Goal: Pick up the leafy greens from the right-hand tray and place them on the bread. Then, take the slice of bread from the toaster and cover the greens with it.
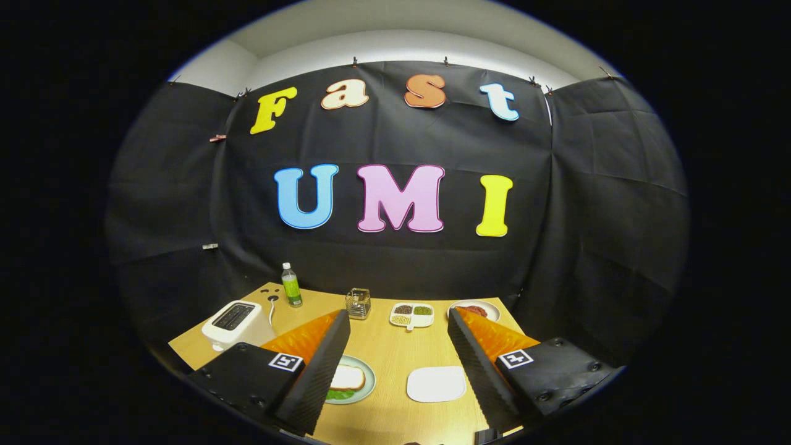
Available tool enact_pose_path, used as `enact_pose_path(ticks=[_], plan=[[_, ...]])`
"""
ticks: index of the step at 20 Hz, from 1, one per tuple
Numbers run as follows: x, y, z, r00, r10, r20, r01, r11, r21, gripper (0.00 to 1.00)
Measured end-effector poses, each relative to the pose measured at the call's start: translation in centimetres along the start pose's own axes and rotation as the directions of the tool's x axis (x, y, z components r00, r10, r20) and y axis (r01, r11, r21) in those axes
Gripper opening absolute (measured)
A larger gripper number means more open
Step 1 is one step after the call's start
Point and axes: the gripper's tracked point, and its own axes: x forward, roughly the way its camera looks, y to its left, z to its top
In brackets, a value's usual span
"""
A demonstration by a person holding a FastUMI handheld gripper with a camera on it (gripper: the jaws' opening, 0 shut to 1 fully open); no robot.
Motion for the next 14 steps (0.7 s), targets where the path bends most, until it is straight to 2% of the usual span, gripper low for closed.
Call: enact_pose_path(ticks=[6, 14], plan=[[1.5, 0.1, -0.4, 1.000, -0.011, -0.012, 0.011, 1.000, -0.011, 0.98], [2.8, 1.6, -0.7, 1.000, 0.012, -0.024, -0.013, 0.999, -0.040, 0.99]])
